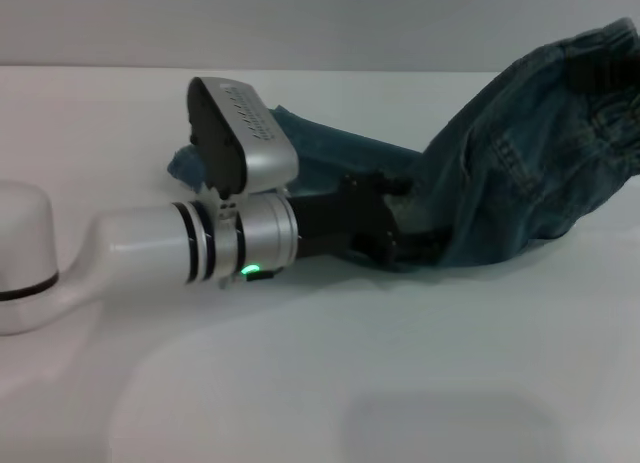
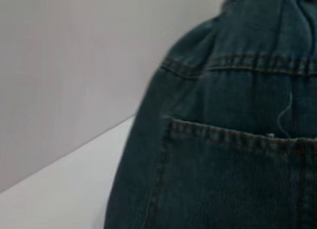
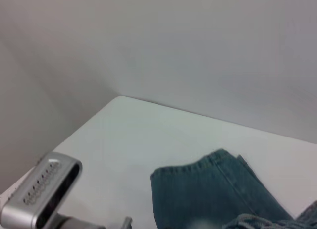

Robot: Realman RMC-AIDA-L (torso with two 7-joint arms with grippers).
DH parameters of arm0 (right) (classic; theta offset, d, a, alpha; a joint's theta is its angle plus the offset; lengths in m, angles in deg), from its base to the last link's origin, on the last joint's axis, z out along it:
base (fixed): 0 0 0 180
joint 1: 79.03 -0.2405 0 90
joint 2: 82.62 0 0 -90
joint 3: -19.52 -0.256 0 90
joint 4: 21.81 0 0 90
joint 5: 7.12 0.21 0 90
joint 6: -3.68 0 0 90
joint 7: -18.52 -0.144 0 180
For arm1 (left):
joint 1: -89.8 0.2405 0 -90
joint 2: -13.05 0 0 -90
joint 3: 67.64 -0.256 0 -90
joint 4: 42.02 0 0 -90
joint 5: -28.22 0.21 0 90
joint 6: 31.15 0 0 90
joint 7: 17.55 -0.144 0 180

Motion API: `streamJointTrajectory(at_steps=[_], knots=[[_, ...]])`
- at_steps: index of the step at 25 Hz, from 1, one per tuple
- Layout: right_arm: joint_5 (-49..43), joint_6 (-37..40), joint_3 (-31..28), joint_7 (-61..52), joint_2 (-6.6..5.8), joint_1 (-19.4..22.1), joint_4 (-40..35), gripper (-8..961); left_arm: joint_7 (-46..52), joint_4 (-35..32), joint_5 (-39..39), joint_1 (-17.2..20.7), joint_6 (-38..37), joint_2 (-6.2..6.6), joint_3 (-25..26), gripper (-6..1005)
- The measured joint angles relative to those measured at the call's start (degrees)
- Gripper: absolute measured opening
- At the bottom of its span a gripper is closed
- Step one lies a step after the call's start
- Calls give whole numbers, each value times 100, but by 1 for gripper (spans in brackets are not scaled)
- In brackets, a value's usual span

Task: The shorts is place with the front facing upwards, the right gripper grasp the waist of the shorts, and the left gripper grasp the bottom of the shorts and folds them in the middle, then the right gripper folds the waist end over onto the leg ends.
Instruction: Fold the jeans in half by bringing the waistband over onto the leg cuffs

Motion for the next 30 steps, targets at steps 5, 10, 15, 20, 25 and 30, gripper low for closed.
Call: streamJointTrajectory(at_steps=[5,10,15,20,25,30], knots=[[0,40,9,-42,-39,-134,9,76,14,-146,-477,-36,334,0,-610,813],[71,101,9,-78,-95,-227,12,76,29,-254,-837,-16,398,0,-918,813],[78,178,8,-85,-127,-337,18,76,33,-352,-1004,53,394,0,-1032,813],[212,245,59,-86,-115,-356,19,76,35,-453,-1169,147,345,0,-1065,813],[237,313,78,-86,-112,-354,18,76,37,-616,-1358,187,336,0,-1301,813],[237,413,140,-86,-105,-358,18,76,38,-723,-1590,195,334,0,-1529,813]])
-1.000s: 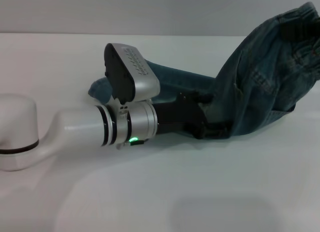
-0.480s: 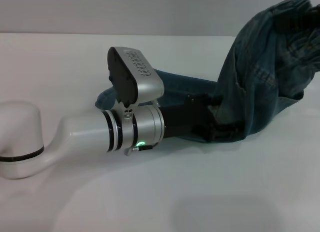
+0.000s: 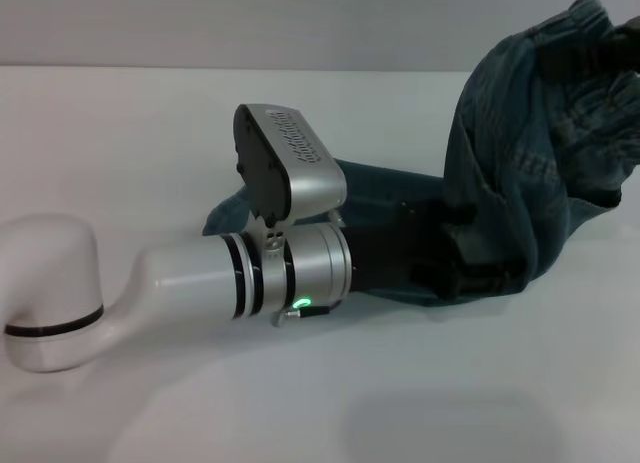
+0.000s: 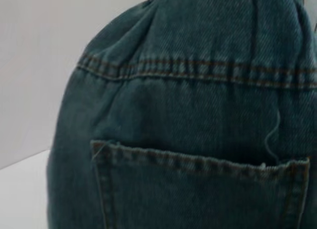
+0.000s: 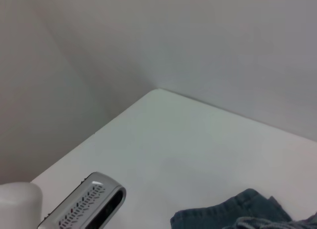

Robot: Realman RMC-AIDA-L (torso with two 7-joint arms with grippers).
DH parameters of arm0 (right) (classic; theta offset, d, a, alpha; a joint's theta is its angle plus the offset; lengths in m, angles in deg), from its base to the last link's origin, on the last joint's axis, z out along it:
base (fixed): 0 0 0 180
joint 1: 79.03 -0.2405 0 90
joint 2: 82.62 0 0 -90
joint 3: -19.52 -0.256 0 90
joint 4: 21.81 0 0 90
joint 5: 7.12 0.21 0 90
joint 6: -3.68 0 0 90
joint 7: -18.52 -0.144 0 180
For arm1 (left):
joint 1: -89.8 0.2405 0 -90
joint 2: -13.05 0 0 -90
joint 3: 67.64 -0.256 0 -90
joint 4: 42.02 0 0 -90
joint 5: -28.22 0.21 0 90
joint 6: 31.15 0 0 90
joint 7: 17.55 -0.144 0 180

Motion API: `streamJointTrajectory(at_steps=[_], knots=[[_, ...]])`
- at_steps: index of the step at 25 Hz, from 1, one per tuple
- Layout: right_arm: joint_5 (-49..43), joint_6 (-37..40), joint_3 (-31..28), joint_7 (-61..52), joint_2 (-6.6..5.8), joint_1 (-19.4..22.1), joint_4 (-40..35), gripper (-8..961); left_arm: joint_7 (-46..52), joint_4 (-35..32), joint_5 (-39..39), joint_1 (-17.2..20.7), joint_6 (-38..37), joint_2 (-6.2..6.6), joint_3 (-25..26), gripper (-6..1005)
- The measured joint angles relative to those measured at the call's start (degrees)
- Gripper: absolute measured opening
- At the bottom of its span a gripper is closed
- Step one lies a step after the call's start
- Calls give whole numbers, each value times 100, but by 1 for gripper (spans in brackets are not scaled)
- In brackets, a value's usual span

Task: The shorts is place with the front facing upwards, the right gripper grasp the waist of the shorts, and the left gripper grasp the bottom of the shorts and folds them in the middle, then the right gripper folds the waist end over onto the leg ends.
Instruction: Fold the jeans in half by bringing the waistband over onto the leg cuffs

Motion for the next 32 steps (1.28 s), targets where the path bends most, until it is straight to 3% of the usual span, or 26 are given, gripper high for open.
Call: streamJointTrajectory(at_steps=[6,10,19,27,32], knots=[[-2,50,78,4,17,49,18,77,0,-53,-129,3,35,0,-127,813],[-36,51,87,55,12,102,140,77,-21,49,-122,42,52,58,73,813],[-73,-10,89,214,-29,203,423,77,-64,621,346,154,15,114,1215,813],[-97,-165,101,271,-61,214,623,77,-96,697,873,229,35,139,1720,813],[-103,-441,359,383,-66,158,914,77,-518,696,903,458,61,127,2681,813]])
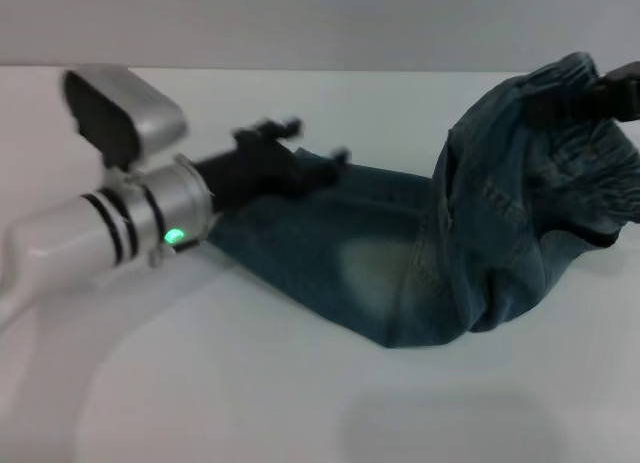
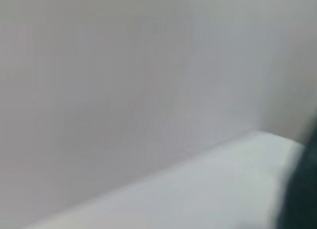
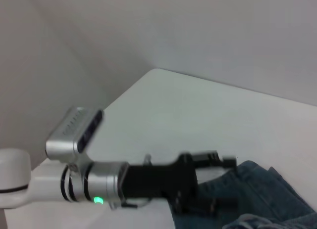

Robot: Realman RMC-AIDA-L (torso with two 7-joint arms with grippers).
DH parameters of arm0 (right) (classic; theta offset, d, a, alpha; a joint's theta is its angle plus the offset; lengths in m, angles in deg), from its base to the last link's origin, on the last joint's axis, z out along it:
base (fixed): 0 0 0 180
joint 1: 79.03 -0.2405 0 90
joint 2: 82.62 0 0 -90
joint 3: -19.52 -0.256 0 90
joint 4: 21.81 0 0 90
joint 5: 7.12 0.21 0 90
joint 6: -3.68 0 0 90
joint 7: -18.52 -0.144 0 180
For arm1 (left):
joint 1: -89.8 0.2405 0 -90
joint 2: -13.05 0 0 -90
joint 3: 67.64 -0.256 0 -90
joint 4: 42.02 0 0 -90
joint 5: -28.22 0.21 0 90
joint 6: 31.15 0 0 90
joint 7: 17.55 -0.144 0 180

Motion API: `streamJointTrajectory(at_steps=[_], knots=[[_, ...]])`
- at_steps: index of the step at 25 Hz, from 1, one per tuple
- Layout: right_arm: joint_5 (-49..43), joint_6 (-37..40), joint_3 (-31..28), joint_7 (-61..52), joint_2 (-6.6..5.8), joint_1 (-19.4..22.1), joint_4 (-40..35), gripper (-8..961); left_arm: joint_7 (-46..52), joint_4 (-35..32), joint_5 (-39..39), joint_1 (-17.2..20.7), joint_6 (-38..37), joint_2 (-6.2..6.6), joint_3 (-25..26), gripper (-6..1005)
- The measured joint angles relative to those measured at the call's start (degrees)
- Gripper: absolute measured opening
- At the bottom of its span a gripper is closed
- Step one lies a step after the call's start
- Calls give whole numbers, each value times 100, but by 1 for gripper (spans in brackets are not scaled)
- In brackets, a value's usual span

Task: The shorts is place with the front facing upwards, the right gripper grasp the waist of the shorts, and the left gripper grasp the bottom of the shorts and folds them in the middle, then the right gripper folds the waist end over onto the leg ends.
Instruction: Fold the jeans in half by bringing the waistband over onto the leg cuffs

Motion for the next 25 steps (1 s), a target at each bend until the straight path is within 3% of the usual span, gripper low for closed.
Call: streamJointTrajectory(at_steps=[5,9,15,21,25], knots=[[3,-526,536,134,58,-148,304,77,-392,-25,1,258,6,4,1390,813],[32,-941,808,325,125,-434,700,77,-424,-30,1,358,-14,5,1848,813],[18,-1468,1065,734,218,-1018,1512,76,-427,-10,-3,407,-22,5,2012,813],[-75,-2107,1799,804,265,-1424,2147,75,-430,11,-7,411,-10,-1,2021,813],[-345,-2537,1929,827,380,-1592,2425,118,-431,19,-8,424,-9,3,2024,813]])
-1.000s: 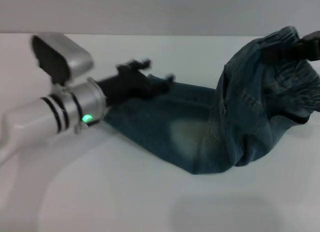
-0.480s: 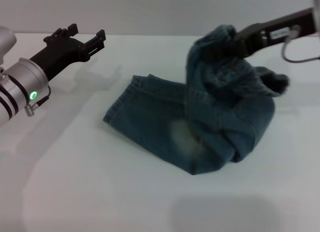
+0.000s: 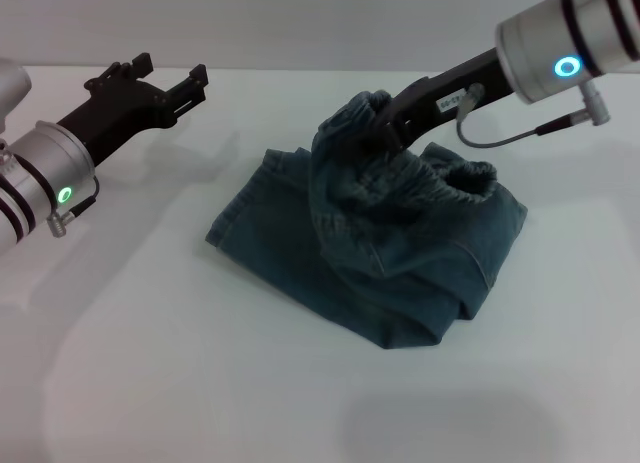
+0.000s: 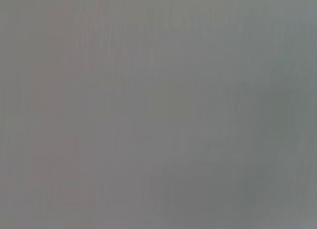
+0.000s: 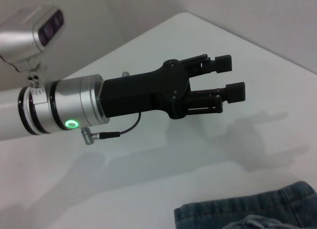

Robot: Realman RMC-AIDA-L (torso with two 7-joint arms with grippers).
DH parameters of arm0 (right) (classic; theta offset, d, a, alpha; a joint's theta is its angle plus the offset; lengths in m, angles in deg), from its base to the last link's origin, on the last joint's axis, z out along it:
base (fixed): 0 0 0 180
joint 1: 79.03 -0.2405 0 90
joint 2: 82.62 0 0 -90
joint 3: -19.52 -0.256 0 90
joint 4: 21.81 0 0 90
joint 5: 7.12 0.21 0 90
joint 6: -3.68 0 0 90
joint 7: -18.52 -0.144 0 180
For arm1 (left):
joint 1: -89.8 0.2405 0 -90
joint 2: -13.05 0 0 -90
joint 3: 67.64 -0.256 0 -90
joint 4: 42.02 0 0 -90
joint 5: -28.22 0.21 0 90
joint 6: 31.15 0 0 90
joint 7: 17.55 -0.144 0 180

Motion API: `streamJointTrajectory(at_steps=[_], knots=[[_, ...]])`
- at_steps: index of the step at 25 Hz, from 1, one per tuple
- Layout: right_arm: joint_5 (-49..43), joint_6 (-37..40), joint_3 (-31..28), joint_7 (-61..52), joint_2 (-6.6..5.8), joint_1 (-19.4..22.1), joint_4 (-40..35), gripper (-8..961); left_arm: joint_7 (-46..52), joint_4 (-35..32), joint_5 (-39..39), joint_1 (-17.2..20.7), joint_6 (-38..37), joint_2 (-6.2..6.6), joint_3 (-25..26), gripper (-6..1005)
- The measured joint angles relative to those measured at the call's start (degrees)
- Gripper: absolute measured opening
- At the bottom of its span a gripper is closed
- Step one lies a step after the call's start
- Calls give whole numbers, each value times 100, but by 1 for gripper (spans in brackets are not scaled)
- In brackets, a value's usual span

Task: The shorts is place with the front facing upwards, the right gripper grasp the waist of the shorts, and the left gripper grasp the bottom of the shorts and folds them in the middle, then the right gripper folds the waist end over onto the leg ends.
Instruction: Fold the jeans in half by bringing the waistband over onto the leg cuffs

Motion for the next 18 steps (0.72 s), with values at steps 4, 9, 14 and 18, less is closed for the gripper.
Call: streamJointTrajectory(at_steps=[4,9,14,18], knots=[[-74,-147,10,89,88,-53,28,210,-50,10,0,13,8,9,10,813],[-78,-223,15,299,139,-120,-22,448,-214,73,1,-26,50,11,63,813],[-161,-244,301,320,142,-272,-51,650,-227,77,1,-76,190,11,73,813],[-544,-389,723,325,200,-362,-136,663,-258,77,1,-116,326,10,85,813]])
